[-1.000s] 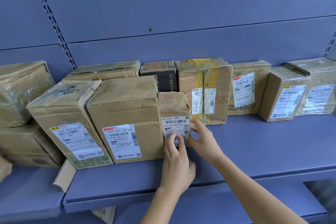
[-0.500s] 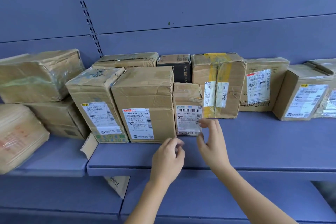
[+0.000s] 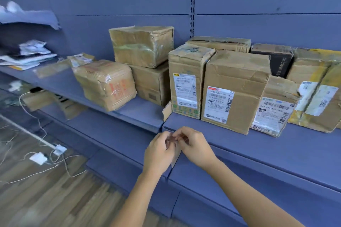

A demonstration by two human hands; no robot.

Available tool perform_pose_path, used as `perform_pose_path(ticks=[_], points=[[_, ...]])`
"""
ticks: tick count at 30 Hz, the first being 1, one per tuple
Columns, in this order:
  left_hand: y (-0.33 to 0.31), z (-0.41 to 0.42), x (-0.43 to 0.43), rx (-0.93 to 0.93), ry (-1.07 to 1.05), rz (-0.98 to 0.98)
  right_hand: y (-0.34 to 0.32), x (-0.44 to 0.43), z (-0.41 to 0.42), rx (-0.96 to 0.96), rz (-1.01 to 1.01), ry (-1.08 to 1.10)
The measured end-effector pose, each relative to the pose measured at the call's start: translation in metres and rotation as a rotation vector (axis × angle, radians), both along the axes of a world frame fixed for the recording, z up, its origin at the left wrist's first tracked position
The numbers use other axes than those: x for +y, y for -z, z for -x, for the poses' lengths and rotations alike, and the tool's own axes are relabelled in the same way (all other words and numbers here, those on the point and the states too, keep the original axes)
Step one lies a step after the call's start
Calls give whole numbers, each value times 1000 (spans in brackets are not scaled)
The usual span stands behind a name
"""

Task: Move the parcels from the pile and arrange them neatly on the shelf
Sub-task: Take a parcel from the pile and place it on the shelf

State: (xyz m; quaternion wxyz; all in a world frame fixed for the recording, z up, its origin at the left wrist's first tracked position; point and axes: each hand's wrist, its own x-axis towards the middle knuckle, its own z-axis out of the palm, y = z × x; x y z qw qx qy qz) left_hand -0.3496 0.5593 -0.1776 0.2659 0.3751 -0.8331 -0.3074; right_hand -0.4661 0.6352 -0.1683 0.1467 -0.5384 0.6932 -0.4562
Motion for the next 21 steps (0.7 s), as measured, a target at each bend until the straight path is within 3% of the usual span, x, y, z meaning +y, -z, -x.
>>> perform_pose_path(ticks=[3, 10, 16, 21], points=[[-3, -49, -38, -8, -45, -8, 0, -44, -43, 35, -40, -56], [-5, -171, -143, -352, -142, -4, 19, -163, -162, 60, -228, -127], [21, -270, -199, -457, -278, -109, 38, -236, -242, 200, -413, -267], [33, -314, -238, -435, -378, -191, 45, -285, -279, 246, -474, -370]])
